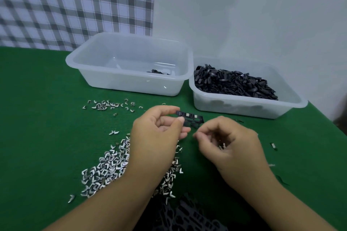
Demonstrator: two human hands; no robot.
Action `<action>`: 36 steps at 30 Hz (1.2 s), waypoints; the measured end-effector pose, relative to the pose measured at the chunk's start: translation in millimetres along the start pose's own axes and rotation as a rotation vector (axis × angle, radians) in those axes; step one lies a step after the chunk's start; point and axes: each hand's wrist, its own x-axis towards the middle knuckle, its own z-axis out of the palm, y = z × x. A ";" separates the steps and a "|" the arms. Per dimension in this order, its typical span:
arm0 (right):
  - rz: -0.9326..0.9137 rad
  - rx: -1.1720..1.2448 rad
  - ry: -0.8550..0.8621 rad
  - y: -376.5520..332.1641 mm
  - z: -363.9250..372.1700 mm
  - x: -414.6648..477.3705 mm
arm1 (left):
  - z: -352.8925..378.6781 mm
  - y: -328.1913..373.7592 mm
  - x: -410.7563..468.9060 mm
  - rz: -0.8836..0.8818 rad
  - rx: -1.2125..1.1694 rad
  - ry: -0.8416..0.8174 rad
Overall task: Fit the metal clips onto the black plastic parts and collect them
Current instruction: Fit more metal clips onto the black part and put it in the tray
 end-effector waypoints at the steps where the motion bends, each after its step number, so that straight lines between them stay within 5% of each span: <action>1: 0.020 0.047 0.038 0.8 -1.0 0.5 | 0.6 -0.5 -0.7 -0.010 0.004 -0.020; 16: -0.080 -0.125 0.295 4.0 -7.2 5.2 | 6.8 3.4 -7.7 -0.052 -0.001 -0.179; 36: -0.052 -0.160 0.212 6.2 -1.1 4.7 | 6.8 1.8 -10.8 -0.009 -0.018 -0.235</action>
